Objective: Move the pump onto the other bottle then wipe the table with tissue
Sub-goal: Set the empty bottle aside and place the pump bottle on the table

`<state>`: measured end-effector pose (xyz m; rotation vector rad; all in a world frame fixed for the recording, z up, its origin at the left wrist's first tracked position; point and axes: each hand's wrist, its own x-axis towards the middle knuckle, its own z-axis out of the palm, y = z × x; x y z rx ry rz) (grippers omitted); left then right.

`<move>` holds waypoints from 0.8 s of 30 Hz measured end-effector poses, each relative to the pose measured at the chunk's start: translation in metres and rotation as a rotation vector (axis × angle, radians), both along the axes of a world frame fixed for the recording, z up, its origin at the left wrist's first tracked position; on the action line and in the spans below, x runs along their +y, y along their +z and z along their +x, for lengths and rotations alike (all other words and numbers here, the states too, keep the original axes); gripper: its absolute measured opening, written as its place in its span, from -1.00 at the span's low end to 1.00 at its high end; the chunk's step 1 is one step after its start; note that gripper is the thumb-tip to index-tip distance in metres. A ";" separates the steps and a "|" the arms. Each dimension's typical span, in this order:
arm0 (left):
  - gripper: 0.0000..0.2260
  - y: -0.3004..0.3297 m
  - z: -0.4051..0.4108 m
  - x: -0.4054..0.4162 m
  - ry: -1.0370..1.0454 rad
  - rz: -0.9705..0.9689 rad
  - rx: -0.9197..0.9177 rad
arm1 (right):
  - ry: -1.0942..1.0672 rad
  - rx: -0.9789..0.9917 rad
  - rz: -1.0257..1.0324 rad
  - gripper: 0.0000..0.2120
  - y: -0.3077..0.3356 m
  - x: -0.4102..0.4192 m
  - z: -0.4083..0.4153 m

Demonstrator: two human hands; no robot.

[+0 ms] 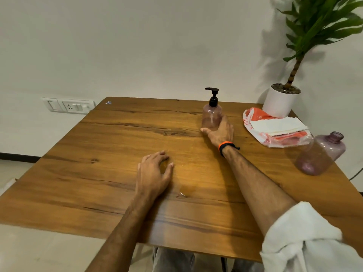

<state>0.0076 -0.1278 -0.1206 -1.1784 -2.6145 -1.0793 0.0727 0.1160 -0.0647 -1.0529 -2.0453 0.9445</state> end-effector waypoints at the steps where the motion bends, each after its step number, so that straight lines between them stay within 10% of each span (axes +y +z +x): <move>1: -0.60 0.000 0.001 0.000 0.007 0.001 0.004 | -0.003 0.003 -0.009 -0.29 0.000 0.002 -0.003; 10: -0.60 0.008 0.007 -0.001 0.025 -0.049 -0.022 | -0.023 0.029 -0.049 -0.25 -0.009 -0.001 0.020; 17: -0.60 0.015 0.012 -0.002 0.043 -0.061 -0.061 | -0.031 0.026 0.113 -0.85 -0.012 -0.015 0.101; 24: -0.67 0.039 0.023 0.013 0.061 -0.012 -0.173 | 0.025 -0.248 0.305 -0.63 -0.015 -0.007 0.163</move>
